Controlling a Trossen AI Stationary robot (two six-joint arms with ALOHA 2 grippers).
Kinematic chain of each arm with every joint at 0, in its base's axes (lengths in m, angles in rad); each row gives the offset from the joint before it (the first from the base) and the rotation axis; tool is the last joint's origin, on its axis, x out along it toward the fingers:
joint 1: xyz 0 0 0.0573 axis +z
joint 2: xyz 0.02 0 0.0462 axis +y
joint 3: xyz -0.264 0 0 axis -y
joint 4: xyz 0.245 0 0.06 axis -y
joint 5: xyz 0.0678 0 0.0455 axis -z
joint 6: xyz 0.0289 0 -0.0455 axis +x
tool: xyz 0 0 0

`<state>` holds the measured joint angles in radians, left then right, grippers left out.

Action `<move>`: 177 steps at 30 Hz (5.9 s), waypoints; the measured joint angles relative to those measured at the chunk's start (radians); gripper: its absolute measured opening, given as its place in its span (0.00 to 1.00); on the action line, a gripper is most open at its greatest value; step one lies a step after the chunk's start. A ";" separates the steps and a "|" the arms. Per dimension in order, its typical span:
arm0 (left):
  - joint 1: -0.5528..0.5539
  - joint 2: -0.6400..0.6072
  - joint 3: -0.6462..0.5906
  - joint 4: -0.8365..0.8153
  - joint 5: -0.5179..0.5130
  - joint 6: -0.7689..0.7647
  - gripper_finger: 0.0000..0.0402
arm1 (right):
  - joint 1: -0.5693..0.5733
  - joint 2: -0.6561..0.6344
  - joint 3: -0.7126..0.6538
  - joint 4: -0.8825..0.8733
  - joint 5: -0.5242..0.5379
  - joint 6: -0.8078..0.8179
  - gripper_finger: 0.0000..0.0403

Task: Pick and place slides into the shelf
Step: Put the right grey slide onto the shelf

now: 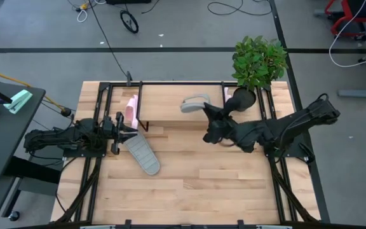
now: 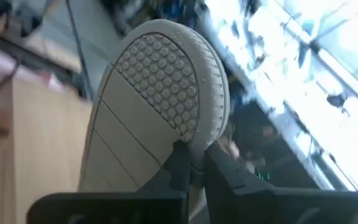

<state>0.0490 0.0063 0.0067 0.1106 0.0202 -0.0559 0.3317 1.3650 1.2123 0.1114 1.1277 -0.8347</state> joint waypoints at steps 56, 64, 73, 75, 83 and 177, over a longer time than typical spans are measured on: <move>0.000 0.000 0.000 0.008 0.001 0.041 0.16 | -0.319 0.066 -0.798 1.455 -0.351 -0.634 0.06; 0.000 0.000 0.000 0.008 0.001 0.041 0.18 | -0.316 0.066 -0.799 1.452 -0.307 -0.632 0.06; 0.000 0.000 0.000 0.008 0.000 0.041 0.16 | -0.303 0.065 -0.798 1.372 -0.290 -0.548 0.06; 0.000 0.000 0.000 0.007 0.000 0.041 0.16 | -0.286 0.066 -0.799 1.364 -0.273 -0.548 0.06; 0.000 0.000 0.000 0.008 0.001 0.041 0.17 | -0.194 0.065 -0.798 1.342 -0.177 -0.535 0.06; 0.000 0.000 0.000 -0.049 0.001 -0.011 0.19 | 0.065 0.066 -0.798 0.502 0.285 0.620 0.43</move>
<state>0.0493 0.0063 0.0067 0.0612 0.0212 -0.0669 0.3972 1.4307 0.4141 0.6134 1.4127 -0.2143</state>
